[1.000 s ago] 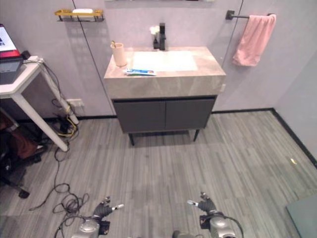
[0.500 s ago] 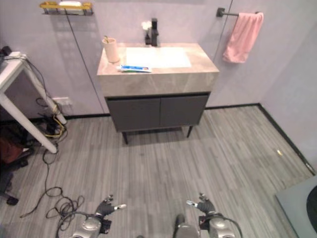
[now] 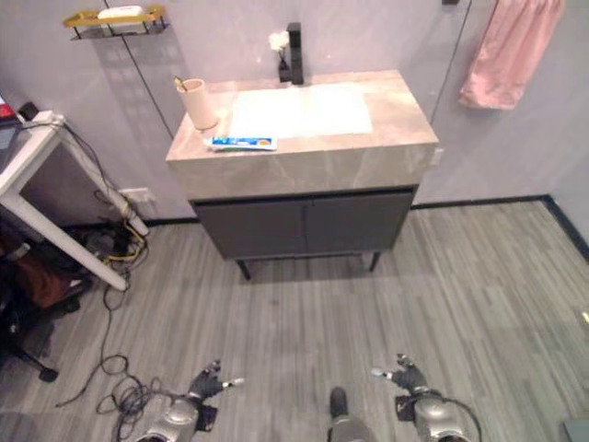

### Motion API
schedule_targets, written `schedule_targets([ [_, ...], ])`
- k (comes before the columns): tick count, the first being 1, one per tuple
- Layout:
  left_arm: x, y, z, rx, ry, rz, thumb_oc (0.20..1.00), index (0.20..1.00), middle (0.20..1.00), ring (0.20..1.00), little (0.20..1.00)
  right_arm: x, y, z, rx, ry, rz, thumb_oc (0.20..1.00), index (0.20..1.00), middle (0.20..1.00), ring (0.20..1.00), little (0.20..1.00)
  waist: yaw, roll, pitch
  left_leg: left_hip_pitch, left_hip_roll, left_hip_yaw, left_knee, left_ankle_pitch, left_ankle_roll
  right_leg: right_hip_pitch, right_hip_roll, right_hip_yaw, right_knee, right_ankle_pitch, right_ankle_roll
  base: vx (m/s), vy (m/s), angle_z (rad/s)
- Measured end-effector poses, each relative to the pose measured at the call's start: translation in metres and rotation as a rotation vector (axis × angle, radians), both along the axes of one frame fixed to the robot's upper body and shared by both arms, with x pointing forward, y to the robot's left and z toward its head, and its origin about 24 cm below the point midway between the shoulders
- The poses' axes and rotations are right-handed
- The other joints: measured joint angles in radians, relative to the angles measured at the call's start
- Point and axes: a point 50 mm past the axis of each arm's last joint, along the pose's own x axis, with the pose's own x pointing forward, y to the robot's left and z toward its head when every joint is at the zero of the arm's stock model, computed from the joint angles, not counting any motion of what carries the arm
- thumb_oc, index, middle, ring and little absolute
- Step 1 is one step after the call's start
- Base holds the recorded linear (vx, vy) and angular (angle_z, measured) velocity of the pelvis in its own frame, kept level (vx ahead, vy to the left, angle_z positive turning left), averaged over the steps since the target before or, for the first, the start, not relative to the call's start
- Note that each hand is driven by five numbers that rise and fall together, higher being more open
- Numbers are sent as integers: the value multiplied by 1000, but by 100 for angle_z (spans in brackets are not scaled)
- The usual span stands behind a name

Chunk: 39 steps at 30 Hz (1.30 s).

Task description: Put brush and paste in cup on sink, flatten towel.

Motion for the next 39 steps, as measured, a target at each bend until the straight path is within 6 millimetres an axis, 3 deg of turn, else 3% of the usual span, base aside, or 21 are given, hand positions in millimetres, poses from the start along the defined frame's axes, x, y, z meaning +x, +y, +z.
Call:
schedule_targets([
  [1,0,0,0,-2,2,-4,1000,1000,1000,1000,1000,-5,0,-2,1,13,-3,1000,1000,1000,1000,1000,-9,-6,-2,-49,3,-10,81,-2,-25,12,-2,-3,-10,-3,-14,320,-346,31],
  [2,-1,0,-1,-7,6,0,1000,1000,1000,1000,1000,-12,2,-5,7,29,-6,1000,1000,1000,1000,1000,0,-13,-5,-109,16,-1,207,31,-70,32,18,-6,-13,-11,-66,294,-368,34],
  [3,1,-1,0,-7,2,-1,1000,1000,1000,1000,1000,-13,3,-6,10,27,-1,1000,1000,1000,1000,1000,1,-9,1,-166,29,4,308,58,-79,38,32,-16,-7,-25,-97,281,-352,18],
  [6,10,5,5,0,-17,19,1000,1000,1000,1000,1000,-12,19,-9,37,30,32,1000,1000,1000,1000,1000,15,-60,25,-263,88,121,486,278,-59,76,37,-15,-2,-58,-168,291,-198,4],
  [8,26,1,12,-10,-68,1,1000,1000,1000,1000,1000,-8,23,-9,36,25,35,1000,1000,1000,1000,1000,31,-94,51,-354,65,212,568,146,-15,129,34,-22,-53,-74,-192,339,-99,27],
  [10,34,-3,16,-18,-102,-9,1000,1000,1000,1000,1000,-1,23,-6,28,11,35,1000,1000,1000,1000,1000,29,-104,68,-409,21,280,424,96,14,177,31,-51,-102,-69,-189,350,-7,30],
  [11,34,-3,17,-22,-114,-5,1000,1000,1000,1000,1000,1,25,-5,26,4,47,1000,1000,1000,1000,1000,36,-98,68,-424,7,362,188,94,29,187,54,-51,-105,-90,-157,334,60,11],
  [13,24,1,13,-16,-95,12,1000,1000,1000,1000,1000,6,29,-4,4,4,111,1000,1000,1000,1000,1000,62,-78,71,-432,-34,308,-79,114,40,213,94,-24,-105,-87,-158,412,81,-57],
  [15,12,7,9,-10,-66,38,1000,1000,1000,1000,1000,10,34,-3,-10,0,163,1000,1000,1000,1000,1000,86,-71,69,-419,-68,205,-232,141,57,242,121,35,-105,-109,-125,421,88,-100],
  [17,2,16,5,-16,-41,96,1000,1000,1000,1000,1000,10,36,-5,-21,13,185,1000,1000,1000,1000,1000,103,-76,81,-429,-75,203,-284,195,69,287,136,80,-105,-132,-96,322,96,-88],
  [22,0,31,8,-3,-47,149,1000,1000,1000,1000,1000,-3,27,-11,-31,76,167,1000,1000,1000,1000,1000,117,-102,94,-513,-28,238,-228,232,95,366,137,173,-104,-156,-77,517,237,-62],
  [25,-13,33,3,-10,-18,188,1000,1000,1000,1000,1000,-19,19,-17,-43,123,148,1000,1000,1000,1000,1000,127,-63,72,-431,-17,302,-233,217,178,439,157,231,-102,-166,-62,346,216,-74],
  [26,-19,33,1,-9,-2,184,1000,1000,1000,1000,1000,-33,16,-21,-47,163,139,1000,1000,1000,1000,1000,136,-24,48,-377,-11,275,-267,281,245,465,186,233,-67,-201,-29,414,306,-34],
  [27,-20,41,1,16,12,185,1000,1000,1000,1000,1000,-43,23,-26,-19,186,126,1000,1000,1000,1000,1000,131,-52,44,-374,-25,283,-230,280,229,462,166,220,-5,-236,-21,414,306,-22],
  [29,-20,44,2,27,13,188,1000,1000,1000,1000,1000,-55,33,-32,13,216,125,1000,1000,1000,1000,1000,133,-83,21,-343,-56,301,-212,229,255,398,132,209,180,-267,-7,393,347,3],
  [31,-17,42,2,28,10,169,1000,1000,1000,1000,1000,-55,34,-32,25,215,136,1000,1000,1000,1000,1000,137,-91,15,-315,-85,317,-220,196,256,325,106,186,351,-262,3,306,319,-6],
  [33,-16,40,2,28,11,159,1000,1000,1000,1000,1000,-43,42,-28,40,169,164,1000,1000,1000,1000,1000,136,-100,7,-274,-137,320,-244,159,290,205,41,132,611,-216,47,256,348,2],
  [35,-8,34,4,28,-1,124,1000,1000,1000,1000,1000,-31,44,-24,32,136,190,1000,1000,1000,1000,1000,137,-77,22,-243,-158,307,-245,132,317,140,7,119,716,-226,59,298,330,18],
  [36,-2,31,6,40,-8,79,1000,1000,1000,1000,1000,-16,46,-17,34,85,204,1000,1000,1000,1000,1000,134,-40,45,-218,-158,298,-254,118,331,65,5,115,779,-236,77,294,240,14],
  [38,8,30,9,62,-22,31,1000,1000,1000,1000,1000,-4,50,-11,42,37,221,1000,1000,1000,1000,1000,118,-6,65,-179,-156,272,-284,119,327,-10,45,150,759,-314,62,292,121,33],
  [39,9,31,10,76,-20,14,1000,1000,1000,1000,1000,-1,51,-10,43,21,228,1000,1000,1000,1000,1000,103,11,79,-139,-154,253,-305,127,313,-40,72,161,637,-349,42,279,46,41],
])
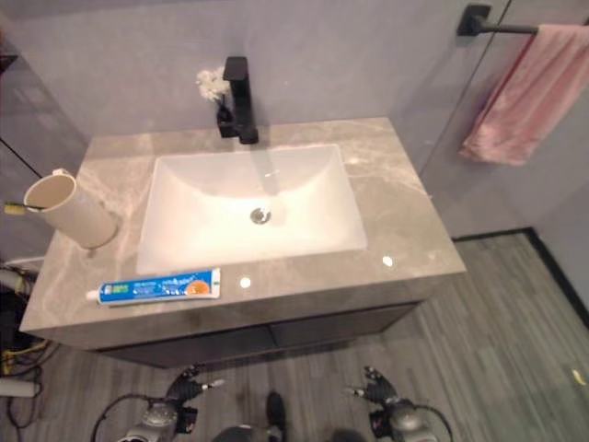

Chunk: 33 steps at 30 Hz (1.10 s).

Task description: Put brush and paste in cup on sink, flatten towel.

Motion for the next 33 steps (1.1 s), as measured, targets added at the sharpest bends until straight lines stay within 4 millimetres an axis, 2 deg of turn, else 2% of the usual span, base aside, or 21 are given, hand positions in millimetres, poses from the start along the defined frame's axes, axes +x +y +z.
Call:
schedule_targets([
  [1,-1,1,0,4,5,3,1000,1000,1000,1000,1000,0,0,0,-2,-1,5,1000,1000,1000,1000,1000,1,0,0,17,-2,-1,-9,-21,-3,-24,-17,-47,-108,-6,-21,274,13,20],
  [2,-2,4,-1,9,13,19,1000,1000,1000,1000,1000,2,2,0,-2,-1,15,1000,1000,1000,1000,1000,5,-8,0,28,-9,15,-12,-35,-18,-65,-30,-79,-274,26,-28,119,-7,-3],
  [5,-25,8,-9,14,69,30,1000,1000,1000,1000,1000,-13,5,-7,-6,44,40,1000,1000,1000,1000,1000,-2,-52,-17,72,-29,10,3,-68,-51,-93,-77,-168,-361,145,-27,131,-84,13],
  [6,-34,8,-12,14,93,32,1000,1000,1000,1000,1000,-20,4,-9,-5,65,38,1000,1000,1000,1000,1000,-3,-64,-28,83,-28,2,10,-79,-69,-63,-73,-159,-400,179,-23,16,-51,16],
  [7,-38,8,-13,15,104,29,1000,1000,1000,1000,1000,-23,4,-10,-3,76,37,1000,1000,1000,1000,1000,-1,-77,-34,93,-31,0,14,-82,-75,-42,-76,-161,-446,231,-39,3,-76,2],
  [8,-43,6,-15,11,119,21,1000,1000,1000,1000,1000,-23,-1,-10,-14,79,38,1000,1000,1000,1000,1000,7,-81,-36,84,-15,18,44,-90,-99,7,-55,-163,-536,284,-119,-4,-115,-2],
  [9,-44,5,-16,7,123,21,1000,1000,1000,1000,1000,-18,-2,-8,-20,67,42,1000,1000,1000,1000,1000,8,-81,-35,75,-10,22,61,-90,-107,27,-51,-165,-572,299,-124,-20,-163,-4],
  [10,-43,4,-16,1,120,22,1000,1000,1000,1000,1000,-14,-9,-5,-38,56,44,1000,1000,1000,1000,1000,8,-87,-35,34,-7,20,146,-105,-143,71,-53,-164,-660,337,-141,-20,-120,8],
  [12,-43,5,-16,2,132,34,1000,1000,1000,1000,1000,-9,-18,-1,-66,43,47,1000,1000,1000,1000,1000,9,-88,-30,-18,7,26,216,-127,-172,112,-61,-167,-720,353,-153,-36,-118,10],
  [15,-36,3,-14,-2,113,28,1000,1000,1000,1000,1000,-8,-31,2,-105,42,46,1000,1000,1000,1000,1000,8,-62,-18,-96,77,23,207,-81,-220,121,-47,-197,-739,339,-164,-33,-66,21],
  [17,-38,1,-15,-7,120,27,1000,1000,1000,1000,1000,-8,-35,3,-116,42,45,1000,1000,1000,1000,1000,8,-44,-10,-93,96,20,176,-16,-224,138,-34,-198,-739,332,-154,-53,-62,5],
  [22,-27,-10,-14,-22,95,-8,1000,1000,1000,1000,1000,-11,-44,2,-137,66,19,1000,1000,1000,1000,1000,5,-7,19,-96,95,-6,168,0,-237,146,-44,-215,-736,316,-130,-52,37,17],
  [23,-16,-12,-10,-21,70,-20,1000,1000,1000,1000,1000,-9,-43,2,-133,59,22,1000,1000,1000,1000,1000,1,-30,29,-111,80,9,163,42,-304,136,-78,-221,-746,326,-146,-24,71,21],
  [24,-13,-10,-9,-15,64,-18,1000,1000,1000,1000,1000,-4,-39,4,-126,44,24,1000,1000,1000,1000,1000,4,-58,41,-111,94,53,174,31,-290,134,-107,-228,-749,333,-156,-19,190,19],
  [25,-14,-11,-9,-17,66,-20,1000,1000,1000,1000,1000,-4,-39,4,-125,37,23,1000,1000,1000,1000,1000,-5,-61,40,-107,140,53,183,30,-291,136,-107,-236,-748,329,-151,-14,215,18],
  [27,-13,-12,-9,-17,65,-25,1000,1000,1000,1000,1000,-5,-43,4,-128,42,-1,1000,1000,1000,1000,1000,-16,-43,30,-88,224,-14,187,34,-318,144,-97,-253,-739,328,-134,-11,263,18],
  [29,-16,-13,-10,-17,71,-23,1000,1000,1000,1000,1000,-8,-45,3,-139,53,-6,1000,1000,1000,1000,1000,-19,-28,20,-33,268,-66,113,34,-320,147,-89,-251,-738,327,-115,-12,279,1],
  [30,-15,-14,-10,-18,68,-31,1000,1000,1000,1000,1000,-8,-47,3,-146,56,-10,1000,1000,1000,1000,1000,-19,-24,17,-12,267,-68,87,35,-320,147,-93,-250,-738,331,-106,-29,299,1],
  [31,-13,-16,-10,-8,66,-61,1000,1000,1000,1000,1000,-9,-51,4,-158,59,-14,1000,1000,1000,1000,1000,-22,-5,8,25,244,-62,40,33,-316,144,-97,-250,-739,344,-76,-55,323,-3],
  [32,-13,-17,-10,-2,70,-81,1000,1000,1000,1000,1000,-9,-53,4,-163,58,-15,1000,1000,1000,1000,1000,-22,5,3,35,229,-62,30,35,-312,142,-99,-249,-738,348,-67,-91,293,6],
  [33,-15,-18,-11,4,78,-104,1000,1000,1000,1000,1000,-9,-55,5,-171,59,-17,1000,1000,1000,1000,1000,-26,25,-8,47,215,-30,9,-6,-284,125,-102,-250,-722,352,-50,-112,305,4],
])
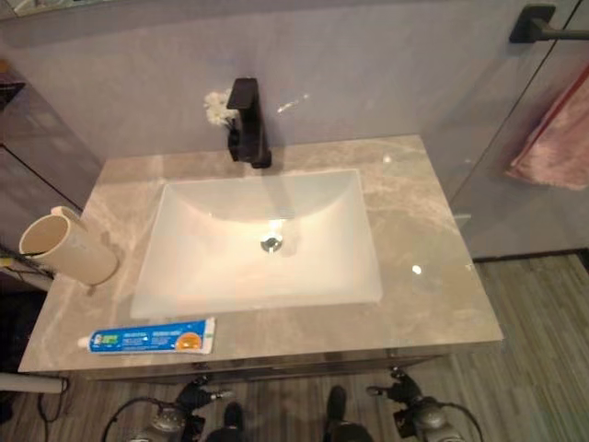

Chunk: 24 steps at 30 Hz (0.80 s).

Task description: Put brush and paste in cup on sink, flatten towel.

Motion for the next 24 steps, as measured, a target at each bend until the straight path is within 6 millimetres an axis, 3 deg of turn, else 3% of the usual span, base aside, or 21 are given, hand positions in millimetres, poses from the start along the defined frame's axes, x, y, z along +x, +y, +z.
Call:
schedule_targets([
  [1,2,1,1,4,-6,-5,1000,1000,1000,1000,1000,1,1,0,3,0,1,1000,1000,1000,1000,1000,5,-6,2,0,-12,0,-6,-1,0,-11,-13,3,12,3,4,-141,292,6],
  [2,5,2,3,17,-23,-38,1000,1000,1000,1000,1000,4,6,0,7,-5,17,1000,1000,1000,1000,1000,10,-34,5,-16,-55,4,1,-9,32,-45,-61,21,49,0,27,-158,290,-4],
  [4,0,4,3,27,-21,-69,1000,1000,1000,1000,1000,8,10,0,16,-14,24,1000,1000,1000,1000,1000,14,-52,3,-19,-101,27,2,-20,55,-73,-100,54,75,1,45,-157,229,-18],
  [7,-5,10,3,79,-3,-165,1000,1000,1000,1000,1000,19,20,4,36,-49,48,1000,1000,1000,1000,1000,8,-65,9,-59,-172,47,-1,-26,111,-132,-170,122,85,64,87,-145,101,-11],
  [8,-3,13,4,95,-6,-190,1000,1000,1000,1000,1000,19,24,3,45,-47,59,1000,1000,1000,1000,1000,7,-70,17,-63,-181,45,0,-19,121,-137,-171,148,86,82,88,-124,60,3],
  [12,4,28,15,147,-45,-300,1000,1000,1000,1000,1000,16,44,1,128,-44,132,1000,1000,1000,1000,1000,34,-77,24,-68,-160,54,-5,-16,135,-128,-146,168,37,175,78,-59,2,-7],
  [13,6,29,18,149,-61,-322,1000,1000,1000,1000,1000,14,45,0,140,-40,140,1000,1000,1000,1000,1000,39,-81,22,-66,-156,52,-7,-16,134,-125,-143,167,36,175,80,-29,-67,-2],
  [15,4,34,22,153,-79,-343,1000,1000,1000,1000,1000,5,45,-4,150,-3,155,1000,1000,1000,1000,1000,68,-89,15,-49,-138,49,-19,-8,129,-102,-128,120,50,120,79,-14,-71,4],
  [16,-3,42,22,161,-64,-353,1000,1000,1000,1000,1000,3,45,-5,147,11,160,1000,1000,1000,1000,1000,79,-110,2,-48,-142,48,-19,-8,119,-90,-130,107,37,85,80,-2,-83,3],
  [18,-15,51,22,171,-33,-360,1000,1000,1000,1000,1000,4,40,-5,133,11,158,1000,1000,1000,1000,1000,89,-122,-5,-45,-141,41,-19,-5,104,-61,-127,106,-1,54,91,0,-111,10],
  [21,-31,61,27,166,-34,-379,1000,1000,1000,1000,1000,9,23,3,94,-3,173,1000,1000,1000,1000,1000,97,-94,2,-31,-103,6,-19,9,77,-12,-90,70,-19,40,77,-6,-104,26],
  [24,-33,70,33,200,-26,-472,1000,1000,1000,1000,1000,-2,5,3,55,26,162,1000,1000,1000,1000,1000,111,-67,-4,-36,-75,-57,-19,16,57,10,-58,26,-27,10,65,-13,-178,47],
])
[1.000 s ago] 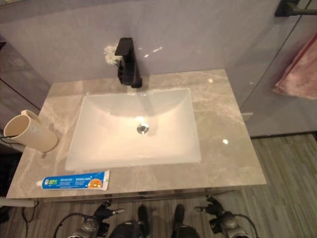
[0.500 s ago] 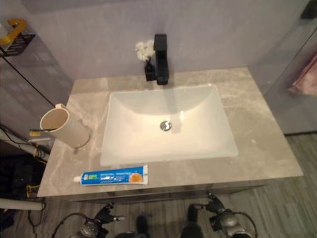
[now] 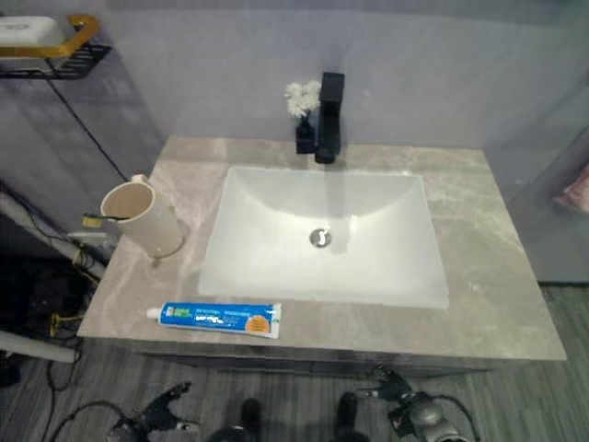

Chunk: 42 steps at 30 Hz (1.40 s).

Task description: Put brush and paste in cup on sink, flatten towel.

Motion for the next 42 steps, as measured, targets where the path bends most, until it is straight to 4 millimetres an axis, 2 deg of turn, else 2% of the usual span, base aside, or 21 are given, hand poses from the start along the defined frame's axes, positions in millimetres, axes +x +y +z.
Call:
schedule_targets([
  [5,-9,11,12,57,5,-137,1000,1000,1000,1000,1000,5,-7,6,-31,-9,62,1000,1000,1000,1000,1000,27,39,20,-21,32,-37,26,-3,-25,-3,34,-9,0,-3,-17,-55,-113,6],
  [6,-8,12,14,63,-1,-149,1000,1000,1000,1000,1000,7,-8,7,-37,-14,75,1000,1000,1000,1000,1000,32,42,24,-23,28,-60,27,-5,-28,-8,34,2,-1,-3,-18,-56,-23,-13],
  [7,-4,12,20,64,-31,-175,1000,1000,1000,1000,1000,9,-10,9,-51,-19,95,1000,1000,1000,1000,1000,45,47,26,-43,17,-127,37,-14,-40,-20,39,12,0,3,-23,0,0,0],
  [8,0,11,26,57,-63,-189,1000,1000,1000,1000,1000,9,-13,9,-56,-23,86,1000,1000,1000,1000,1000,43,50,27,-60,18,-139,39,-14,-42,-23,39,2,1,4,-24,26,74,20],
  [9,9,11,37,49,-126,-198,1000,1000,1000,1000,1000,5,-19,8,-64,-12,55,1000,1000,1000,1000,1000,44,57,28,-64,18,-142,30,-13,-41,-23,35,-17,7,3,-25,39,89,34],
  [11,13,12,46,39,-181,-181,1000,1000,1000,1000,1000,1,-25,7,-71,-1,12,1000,1000,1000,1000,1000,47,63,26,-50,15,-147,16,-6,-38,-22,34,-21,6,4,-25,19,102,10],
  [13,13,13,49,39,-195,-179,1000,1000,1000,1000,1000,-4,-29,5,-88,21,-14,1000,1000,1000,1000,1000,58,73,22,-49,10,-151,16,-3,-36,-22,30,-14,3,5,-26,26,76,-5],
  [14,14,14,63,45,-234,-246,1000,1000,1000,1000,1000,-10,-36,1,-113,49,-82,1000,1000,1000,1000,1000,64,85,16,-46,5,-154,0,-1,-33,-21,22,-15,1,6,-26,23,55,5],
  [17,13,22,74,83,-240,-293,1000,1000,1000,1000,1000,-15,-36,-2,-127,75,-99,1000,1000,1000,1000,1000,75,102,5,-40,-6,-162,-3,2,-31,-18,14,-20,0,5,-23,12,37,4],
  [19,12,28,92,126,-267,-364,1000,1000,1000,1000,1000,-17,-32,-5,-153,105,-51,1000,1000,1000,1000,1000,109,106,5,-29,-4,-167,1,6,-31,-3,14,-25,-1,5,-21,20,1,5],
  [22,12,24,121,165,-317,-510,1000,1000,1000,1000,1000,-27,-34,-9,-189,143,-35,1000,1000,1000,1000,1000,158,108,6,-29,-7,-176,1,7,-33,1,14,-34,-1,2,-21,1,-9,15],
  [24,12,25,129,181,-335,-540,1000,1000,1000,1000,1000,-32,-36,-11,-208,173,-31,1000,1000,1000,1000,1000,172,123,3,-30,-12,-194,1,9,-34,11,11,-51,0,-6,-11,-25,-28,23],
  [25,10,27,136,213,-332,-565,1000,1000,1000,1000,1000,-29,-31,-12,-213,170,-3,1000,1000,1000,1000,1000,194,132,2,-30,-11,-194,1,9,-36,12,6,-51,-1,-6,-11,-37,-37,2],
  [26,11,27,143,226,-348,-592,1000,1000,1000,1000,1000,-30,-30,-12,-220,172,1,1000,1000,1000,1000,1000,190,124,7,-31,-11,-194,1,9,-36,10,10,-52,0,-7,-9,-44,-30,1],
  [29,19,23,165,247,-447,-619,1000,1000,1000,1000,1000,-32,-29,-13,-231,179,20,1000,1000,1000,1000,1000,207,133,11,-35,-9,-199,1,10,-44,10,8,-54,1,-6,-10,-78,-61,2],
  [32,30,7,196,239,-604,-661,1000,1000,1000,1000,1000,-35,-32,-14,-262,192,25,1000,1000,1000,1000,1000,202,135,21,-59,-11,-236,1,11,-48,9,11,-88,7,-11,-16,-41,-42,30],
  [34,34,2,206,223,-658,-668,1000,1000,1000,1000,1000,-41,-35,-15,-277,220,29,1000,1000,1000,1000,1000,202,141,23,-66,-8,-252,4,18,-55,9,15,-102,8,-13,-18,-21,-24,20],
  [38,37,1,208,225,-680,-667,1000,1000,1000,1000,1000,-39,-38,-13,-292,225,21,1000,1000,1000,1000,1000,201,158,29,-65,-8,-252,5,23,-54,10,16,-103,8,-11,-15,-4,-4,2],
  [42,44,-2,222,245,-769,-666,1000,1000,1000,1000,1000,-37,-38,-13,-280,213,-1,1000,1000,1000,1000,1000,194,162,27,-64,-8,-250,4,23,-54,10,14,-103,8,-12,-14,0,0,0],
])
